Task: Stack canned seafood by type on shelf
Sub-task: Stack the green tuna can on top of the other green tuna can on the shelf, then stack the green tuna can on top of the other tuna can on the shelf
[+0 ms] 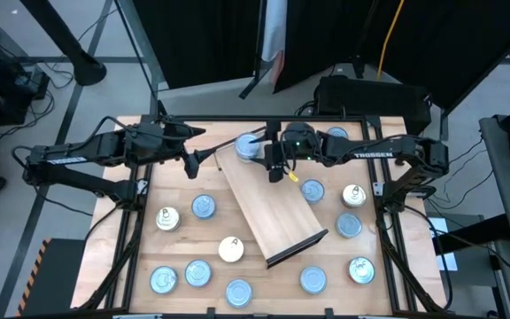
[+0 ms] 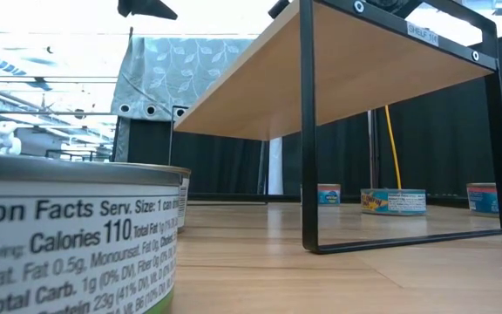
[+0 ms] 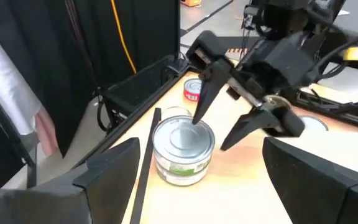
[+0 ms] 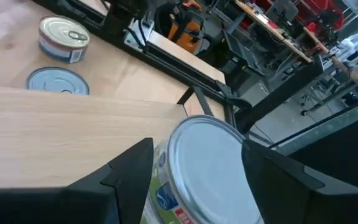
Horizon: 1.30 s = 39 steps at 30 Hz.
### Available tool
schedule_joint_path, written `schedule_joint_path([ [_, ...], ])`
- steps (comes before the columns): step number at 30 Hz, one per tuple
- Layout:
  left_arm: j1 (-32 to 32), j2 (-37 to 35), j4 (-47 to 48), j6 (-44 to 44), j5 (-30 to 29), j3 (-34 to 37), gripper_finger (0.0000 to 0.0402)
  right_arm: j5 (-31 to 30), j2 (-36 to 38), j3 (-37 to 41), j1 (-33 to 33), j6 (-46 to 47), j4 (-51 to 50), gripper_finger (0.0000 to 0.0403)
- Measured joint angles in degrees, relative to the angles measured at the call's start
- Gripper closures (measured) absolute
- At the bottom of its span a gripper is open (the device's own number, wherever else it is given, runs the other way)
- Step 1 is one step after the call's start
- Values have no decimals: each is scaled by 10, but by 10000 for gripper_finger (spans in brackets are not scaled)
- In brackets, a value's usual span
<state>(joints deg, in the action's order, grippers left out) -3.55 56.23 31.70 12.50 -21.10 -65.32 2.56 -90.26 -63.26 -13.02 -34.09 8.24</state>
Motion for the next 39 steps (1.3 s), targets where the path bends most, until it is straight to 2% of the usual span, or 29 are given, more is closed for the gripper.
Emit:
schedule_joint_path([
  [2,0,0,10,-8,0,0,63,-23,15,0,13,-3,1,167],
  [5,0,0,22,-8,0,0,63,-88,54,-1,48,-12,-23,167],
  [9,7,-1,22,-9,4,15,63,-160,115,-1,100,24,-128,167],
  [17,55,-1,-2,1,75,78,63,-159,232,0,191,278,-375,167],
  [22,110,-1,-31,19,77,101,63,-162,285,0,233,439,-478,167],
  [29,220,7,-90,21,77,133,63,-163,302,0,296,657,-652,167],
  [35,300,27,-159,22,74,155,63,-167,301,0,362,819,-730,167],
  [39,338,47,-173,37,49,158,63,-190,298,8,408,936,-795,167],
])
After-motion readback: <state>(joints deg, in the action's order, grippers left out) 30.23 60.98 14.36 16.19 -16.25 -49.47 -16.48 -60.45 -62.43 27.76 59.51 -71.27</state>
